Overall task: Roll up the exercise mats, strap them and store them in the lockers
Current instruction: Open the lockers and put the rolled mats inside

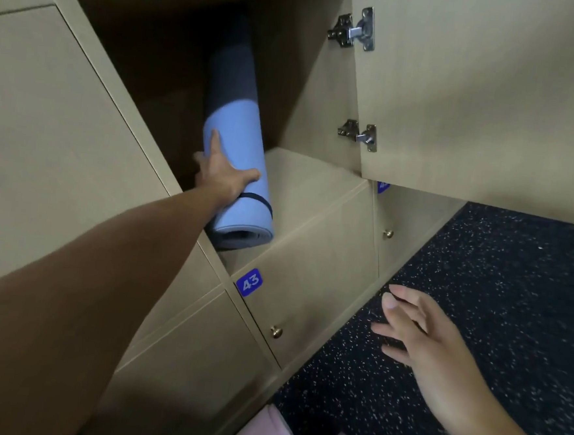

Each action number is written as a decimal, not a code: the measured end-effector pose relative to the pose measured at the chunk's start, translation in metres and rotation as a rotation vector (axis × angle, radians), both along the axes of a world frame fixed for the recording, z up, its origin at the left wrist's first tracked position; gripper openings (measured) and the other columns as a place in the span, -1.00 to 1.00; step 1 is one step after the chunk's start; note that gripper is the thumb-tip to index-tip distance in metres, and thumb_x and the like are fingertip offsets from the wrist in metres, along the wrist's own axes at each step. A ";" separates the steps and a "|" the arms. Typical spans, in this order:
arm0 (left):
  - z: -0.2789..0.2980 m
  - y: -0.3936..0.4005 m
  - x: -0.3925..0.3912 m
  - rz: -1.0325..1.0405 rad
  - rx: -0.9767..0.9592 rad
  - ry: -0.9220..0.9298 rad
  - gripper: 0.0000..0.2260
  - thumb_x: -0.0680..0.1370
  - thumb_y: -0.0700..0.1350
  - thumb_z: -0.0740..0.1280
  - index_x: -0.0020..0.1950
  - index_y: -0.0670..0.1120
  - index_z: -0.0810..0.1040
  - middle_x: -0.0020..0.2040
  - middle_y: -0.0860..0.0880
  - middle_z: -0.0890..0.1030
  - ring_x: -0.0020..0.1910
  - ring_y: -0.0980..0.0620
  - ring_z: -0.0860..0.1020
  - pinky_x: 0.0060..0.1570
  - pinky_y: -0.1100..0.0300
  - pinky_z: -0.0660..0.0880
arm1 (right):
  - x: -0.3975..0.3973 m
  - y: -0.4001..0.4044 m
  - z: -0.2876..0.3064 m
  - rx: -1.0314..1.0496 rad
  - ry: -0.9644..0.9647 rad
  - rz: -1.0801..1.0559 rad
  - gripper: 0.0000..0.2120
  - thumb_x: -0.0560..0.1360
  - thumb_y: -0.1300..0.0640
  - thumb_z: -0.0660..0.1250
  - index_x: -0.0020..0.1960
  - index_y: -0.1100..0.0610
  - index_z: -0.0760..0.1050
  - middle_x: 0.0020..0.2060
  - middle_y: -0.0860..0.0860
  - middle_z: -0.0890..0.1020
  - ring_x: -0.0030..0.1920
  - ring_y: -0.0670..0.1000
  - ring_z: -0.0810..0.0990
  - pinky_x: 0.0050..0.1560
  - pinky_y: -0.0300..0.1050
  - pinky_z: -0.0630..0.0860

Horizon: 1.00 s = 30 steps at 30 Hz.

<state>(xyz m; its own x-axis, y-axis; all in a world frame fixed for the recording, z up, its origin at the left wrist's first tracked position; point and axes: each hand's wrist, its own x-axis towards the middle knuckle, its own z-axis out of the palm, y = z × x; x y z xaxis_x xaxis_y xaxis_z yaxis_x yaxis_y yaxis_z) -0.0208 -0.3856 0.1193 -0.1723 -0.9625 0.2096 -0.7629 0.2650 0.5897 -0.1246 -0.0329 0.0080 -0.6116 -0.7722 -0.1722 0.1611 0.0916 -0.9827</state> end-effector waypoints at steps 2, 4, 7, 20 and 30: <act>-0.003 -0.006 -0.002 0.017 -0.028 -0.020 0.02 0.45 0.11 0.56 0.66 0.22 -0.12 0.48 -0.18 0.20 0.34 -0.33 0.42 0.31 -0.24 0.44 | -0.004 0.000 -0.003 0.009 0.022 -0.005 -0.43 0.34 -0.50 0.37 0.23 -0.25 0.46 0.16 -0.18 0.63 0.05 -0.13 0.70 0.23 0.14 0.58; -0.004 -0.011 -0.005 0.032 -0.050 -0.082 0.01 0.46 0.12 0.54 0.66 0.20 -0.12 0.51 -0.19 0.17 0.38 -0.35 0.39 0.31 -0.26 0.43 | -0.006 0.002 -0.005 0.028 0.046 -0.007 -0.44 0.31 -0.51 0.34 0.22 -0.28 0.46 0.16 -0.20 0.63 0.09 -0.11 0.68 0.28 0.17 0.55; -0.004 -0.018 -0.007 0.052 -0.086 -0.198 -0.06 0.49 0.15 0.50 0.66 0.15 -0.07 0.57 -0.21 0.12 0.42 -0.38 0.34 0.33 -0.27 0.42 | -0.008 0.002 -0.007 0.039 0.063 -0.010 -0.44 0.26 -0.43 0.31 0.20 -0.27 0.48 0.16 -0.20 0.62 0.14 -0.09 0.65 0.32 0.19 0.52; -0.041 0.009 -0.008 -0.226 -0.552 -0.974 -0.47 0.61 0.24 0.15 0.45 -0.06 0.39 0.51 -0.19 0.32 0.51 -0.28 0.20 0.43 -0.26 0.22 | -0.009 -0.001 -0.007 0.070 0.124 0.001 -0.45 0.28 -0.44 0.26 0.22 -0.29 0.45 0.18 -0.25 0.60 0.11 -0.15 0.65 0.30 0.11 0.53; -0.045 0.023 -0.009 -0.251 -0.483 -1.262 -0.43 0.62 0.29 0.09 0.54 0.01 0.28 0.59 -0.14 0.14 0.58 -0.35 -0.03 0.36 -0.51 0.13 | -0.020 0.022 -0.004 0.281 0.683 0.149 -0.42 0.53 -0.35 0.12 0.50 -0.21 0.29 0.33 -0.33 0.44 0.16 -0.31 0.54 0.29 -0.08 0.53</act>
<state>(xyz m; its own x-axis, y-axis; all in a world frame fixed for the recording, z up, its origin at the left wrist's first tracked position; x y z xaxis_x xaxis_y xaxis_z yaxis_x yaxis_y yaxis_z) -0.0295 -0.3630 0.0746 -0.6509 -0.7545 0.0841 -0.6091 0.4529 -0.6510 -0.1441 -0.0112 0.0036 -0.5453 -0.8382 0.0051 -0.5092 0.3264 -0.7963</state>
